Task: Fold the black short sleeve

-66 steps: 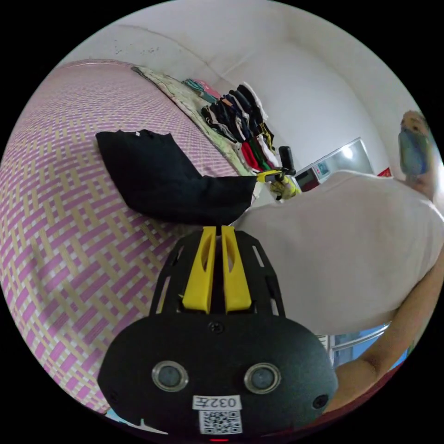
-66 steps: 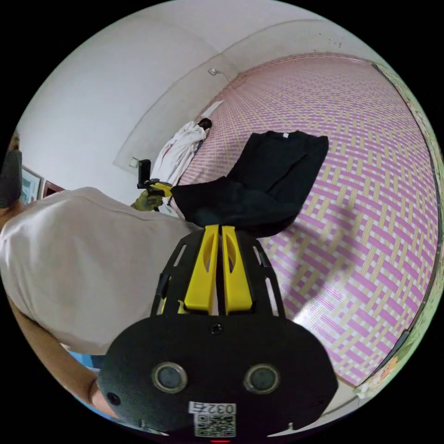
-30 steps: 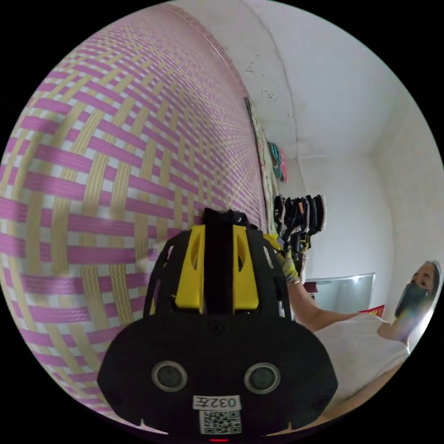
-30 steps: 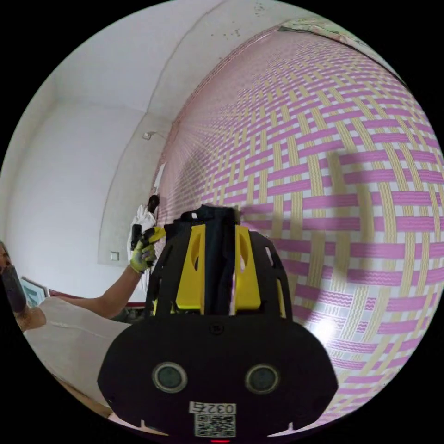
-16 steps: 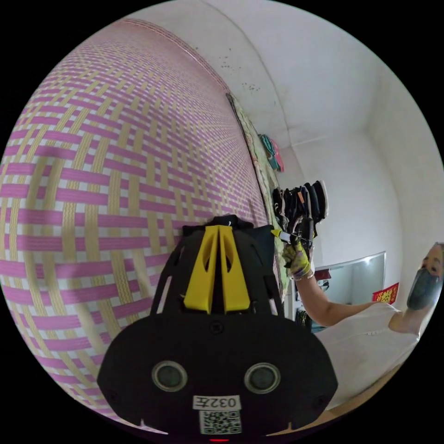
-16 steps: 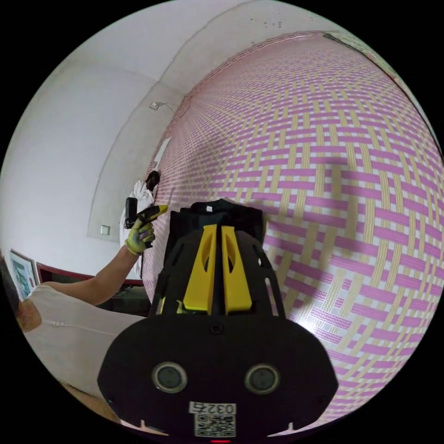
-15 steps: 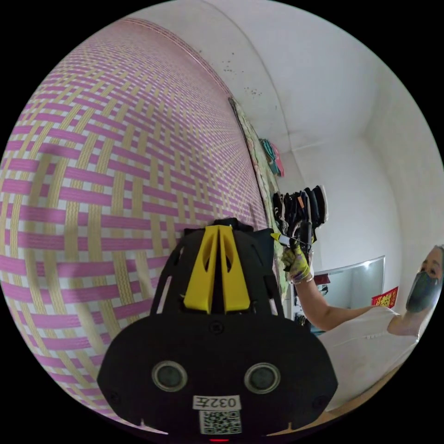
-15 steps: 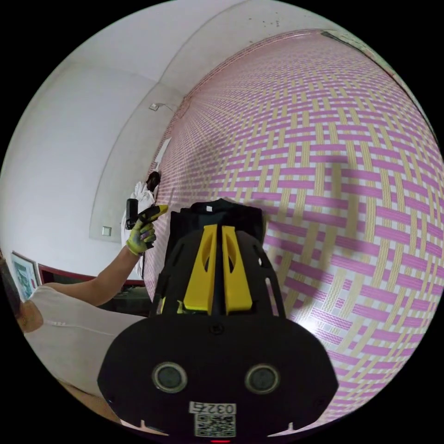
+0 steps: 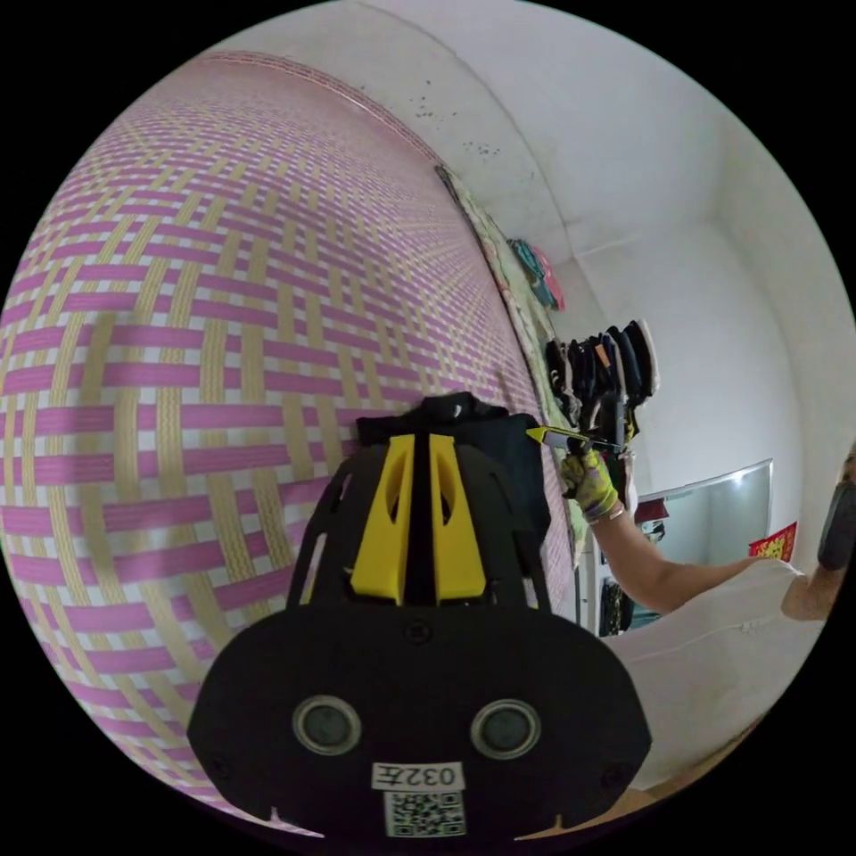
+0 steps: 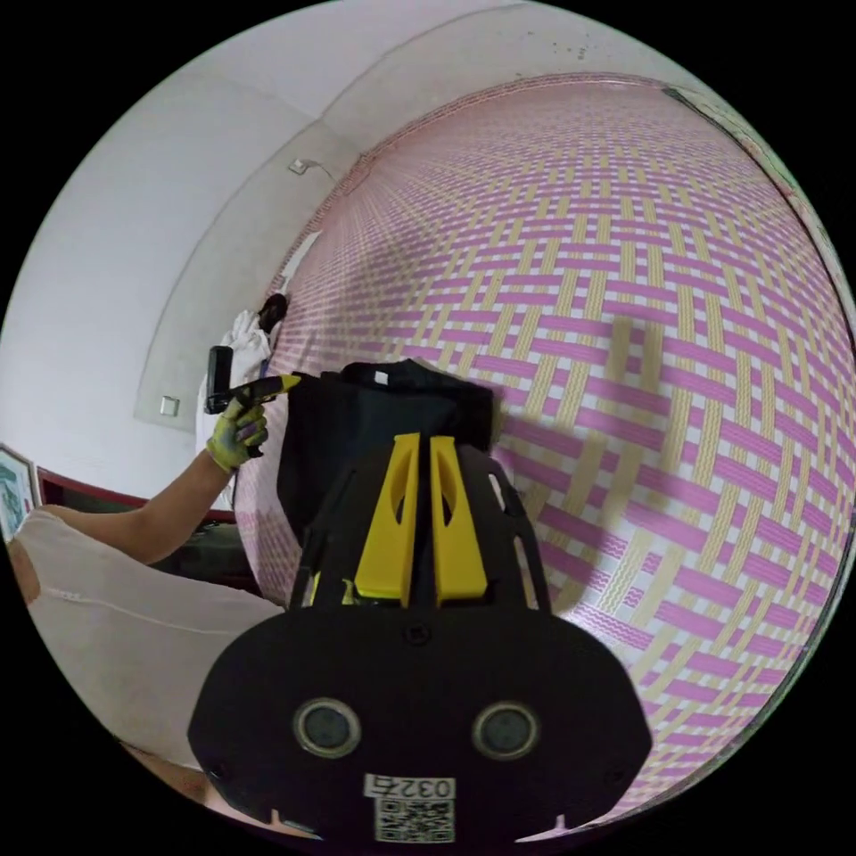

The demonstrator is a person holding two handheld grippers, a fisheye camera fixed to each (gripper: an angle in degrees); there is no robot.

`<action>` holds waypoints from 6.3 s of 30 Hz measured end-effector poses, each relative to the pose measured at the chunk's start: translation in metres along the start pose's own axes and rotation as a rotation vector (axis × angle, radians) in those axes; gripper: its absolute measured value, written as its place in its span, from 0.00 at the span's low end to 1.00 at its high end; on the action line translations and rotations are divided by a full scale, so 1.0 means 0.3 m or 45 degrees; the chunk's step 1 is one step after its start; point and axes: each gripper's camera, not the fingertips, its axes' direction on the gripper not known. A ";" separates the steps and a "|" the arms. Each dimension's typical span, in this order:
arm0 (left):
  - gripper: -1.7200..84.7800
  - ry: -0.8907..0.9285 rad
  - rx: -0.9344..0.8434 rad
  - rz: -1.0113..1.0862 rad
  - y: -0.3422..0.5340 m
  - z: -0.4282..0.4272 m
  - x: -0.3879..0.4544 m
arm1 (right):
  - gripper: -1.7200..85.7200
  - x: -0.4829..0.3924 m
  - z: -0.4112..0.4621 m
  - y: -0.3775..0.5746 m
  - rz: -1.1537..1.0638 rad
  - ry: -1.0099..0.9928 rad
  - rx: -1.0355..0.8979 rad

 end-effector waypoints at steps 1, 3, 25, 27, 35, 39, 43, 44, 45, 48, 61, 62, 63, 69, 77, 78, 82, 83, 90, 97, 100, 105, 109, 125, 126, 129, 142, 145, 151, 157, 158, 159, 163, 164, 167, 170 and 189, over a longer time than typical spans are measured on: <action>0.01 0.034 0.034 0.012 0.007 -0.030 0.026 | 0.02 -0.009 -0.033 0.001 0.005 -0.055 0.025; 0.00 0.055 0.079 0.003 -0.005 -0.060 0.040 | 0.02 0.006 -0.068 -0.004 0.042 -0.128 0.068; 0.07 0.045 -0.121 -0.199 0.353 -0.063 0.250 | 0.09 -0.127 0.023 0.417 0.017 -0.138 -0.015; 0.05 0.016 -0.155 -0.194 0.333 -0.042 0.293 | 0.04 -0.136 0.026 0.413 0.033 -0.144 0.007; 0.01 0.118 -0.441 -0.152 0.507 0.024 0.549 | 0.01 -0.132 -0.108 0.637 0.151 -0.200 -0.054; 0.01 0.371 -0.593 -0.185 0.699 0.101 0.678 | 0.01 -0.117 -0.182 0.859 0.231 -0.160 -0.071; 0.02 0.412 -0.564 -0.273 0.829 0.076 0.716 | 0.06 -0.051 -0.256 1.117 0.415 -0.187 0.072; 0.04 0.374 -0.467 -0.327 0.835 0.021 0.697 | 0.08 -0.033 -0.281 1.184 0.475 -0.175 0.136; 0.05 0.361 -0.410 -0.353 0.834 -0.011 0.687 | 0.09 -0.022 -0.292 1.215 0.501 -0.181 0.167; 0.09 0.294 -0.160 -0.439 0.794 -0.162 0.659 | 0.12 0.038 -0.313 1.341 0.587 -0.310 0.297; 0.12 -0.065 -0.061 -0.290 0.430 -0.207 0.849 | 0.14 0.154 -0.083 1.372 0.594 -0.577 0.342; 0.11 -0.076 -0.050 -0.279 0.414 -0.203 0.857 | 0.14 0.169 -0.063 1.372 0.589 -0.595 0.342; 0.11 -0.075 -0.042 -0.279 0.408 -0.204 0.857 | 0.14 0.175 -0.054 1.372 0.584 -0.602 0.345; 0.09 0.045 0.041 -0.356 0.363 -0.244 0.768 | 0.12 0.202 0.030 1.377 0.551 -0.575 0.329; 0.03 0.411 0.144 -0.448 0.277 -0.249 0.577 | 0.07 0.209 0.129 1.482 0.659 -0.498 0.387; 0.03 0.444 0.155 -0.448 0.269 -0.249 0.571 | 0.07 0.200 0.129 1.491 0.651 -0.479 0.389; 0.02 0.696 0.154 -0.417 0.188 -0.214 0.576 | 0.07 0.133 0.117 1.553 0.594 -0.396 0.423; 0.01 0.727 0.119 -0.384 0.149 -0.195 0.598 | 0.07 0.111 0.109 1.577 0.574 -0.379 0.440; 0.01 0.931 -0.050 -0.186 -0.193 -0.005 0.823 | 0.07 0.090 0.014 1.802 0.537 -0.324 0.604; 0.01 1.151 -0.274 0.144 -0.793 0.429 1.410 | 0.07 0.200 -0.355 2.182 0.430 -0.146 0.936; 0.01 1.217 -0.374 0.305 -1.066 0.662 1.773 | 0.07 0.280 -0.570 2.357 0.349 -0.050 1.068; 0.01 1.257 -0.503 0.406 -1.401 1.023 2.337 | 0.07 0.442 -0.867 2.652 0.262 0.025 1.256; 0.01 1.149 -0.569 0.334 -1.658 1.394 2.616 | 0.07 0.674 -0.979 2.903 0.351 0.016 1.368; 0.01 0.898 -0.641 0.256 -2.232 1.910 2.687 | 0.06 1.487 -0.507 3.322 0.568 -0.176 1.400; 0.01 0.858 -0.637 0.278 -2.252 1.911 2.697 | 0.06 1.491 -0.497 3.327 0.574 -0.145 1.401; 0.01 0.586 -0.687 0.254 -2.331 1.971 2.663 | 0.07 1.625 -0.385 3.355 0.660 -0.208 1.354; 0.01 0.468 -0.393 0.454 -2.581 1.573 2.867 | 0.08 1.680 -0.260 3.404 0.622 0.125 1.482; 0.01 0.498 -0.428 0.596 -2.569 1.541 3.020 | 0.08 1.690 -0.327 3.186 0.459 0.214 1.358; 0.01 0.434 -0.598 0.897 -2.467 1.632 3.298 | 0.09 1.838 -0.393 2.503 0.289 0.386 0.823; 0.01 0.125 -0.592 1.115 -2.428 1.632 3.415 | 0.11 2.004 -0.273 2.024 0.242 0.573 0.343; 0.01 0.101 -0.582 1.145 -2.432 1.622 3.431 | 0.11 2.037 -0.251 1.974 0.206 0.520 0.280; 0.01 0.095 -0.579 1.158 -2.437 1.616 3.438 | 0.11 2.051 -0.242 1.954 0.188 0.491 0.259; 0.01 0.100 -0.601 1.182 -2.511 1.590 3.454 | 0.11 2.112 -0.202 1.876 0.132 0.417 0.186; 0.01 0.112 -0.601 1.181 -2.534 1.580 3.451 | 0.11 2.125 -0.196 1.864 0.129 0.417 0.174; 0.01 0.141 -0.596 1.159 -2.589 1.552 3.436 | 0.11 2.148 -0.211 1.859 0.115 0.409 0.214; 0.01 0.177 -0.595 1.133 -2.651 1.516 3.420 | 0.09 2.186 -0.214 1.858 0.106 0.341 0.194; 0.01 0.276 -0.518 1.097 -2.942 1.139 3.429 | 0.01 2.036 -0.338 2.005 0.199 0.851 0.275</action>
